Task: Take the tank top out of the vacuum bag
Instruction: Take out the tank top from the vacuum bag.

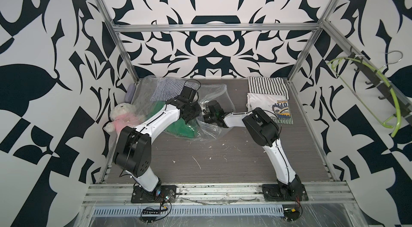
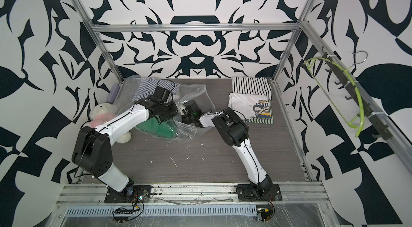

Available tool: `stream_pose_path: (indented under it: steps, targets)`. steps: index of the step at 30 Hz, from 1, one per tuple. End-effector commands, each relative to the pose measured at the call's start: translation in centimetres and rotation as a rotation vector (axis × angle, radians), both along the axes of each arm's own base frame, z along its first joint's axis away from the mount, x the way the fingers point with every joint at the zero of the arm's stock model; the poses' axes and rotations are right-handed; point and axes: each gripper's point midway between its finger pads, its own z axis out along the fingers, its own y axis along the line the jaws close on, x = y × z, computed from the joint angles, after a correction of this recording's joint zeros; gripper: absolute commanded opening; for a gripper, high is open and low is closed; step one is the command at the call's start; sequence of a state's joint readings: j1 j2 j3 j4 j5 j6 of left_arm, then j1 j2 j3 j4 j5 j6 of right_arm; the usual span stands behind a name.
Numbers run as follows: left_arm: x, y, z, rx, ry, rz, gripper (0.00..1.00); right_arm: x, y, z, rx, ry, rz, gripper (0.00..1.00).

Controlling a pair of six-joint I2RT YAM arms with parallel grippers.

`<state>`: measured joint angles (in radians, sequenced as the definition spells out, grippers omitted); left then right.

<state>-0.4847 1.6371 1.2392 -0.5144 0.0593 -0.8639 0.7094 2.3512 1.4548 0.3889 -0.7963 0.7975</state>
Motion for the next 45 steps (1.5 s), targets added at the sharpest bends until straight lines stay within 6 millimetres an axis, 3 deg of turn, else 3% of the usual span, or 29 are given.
stream_pose_path:
  steps: [1,2,7,17,31,45]
  targets:
    - [-0.1,0.5,0.2,0.015,-0.021,0.013,0.0,-2.0,0.0,0.3,-0.047,-0.018,0.04,0.04]
    - [-0.1,0.7,0.2,0.025,-0.027,0.02,0.0,-2.0,-0.2,0.3,-0.06,-0.028,0.029,0.0]
    - [-0.2,2.0,-0.8,0.073,-0.028,0.05,0.0,-2.0,-1.7,1.6,-0.107,-0.083,-0.024,0.0]
    - [-0.5,4.4,-2.0,0.135,-0.036,0.091,0.0,-2.7,-6.9,3.4,-0.255,-0.16,-0.142,0.0]
    - [-0.1,5.1,-2.2,0.158,-0.037,0.108,0.0,-1.9,-17.0,3.9,-0.377,-0.113,-0.329,0.0]
    - [0.1,5.7,-2.6,0.164,-0.025,0.138,0.0,-0.9,-26.6,6.9,-0.42,-0.114,-0.489,0.0]
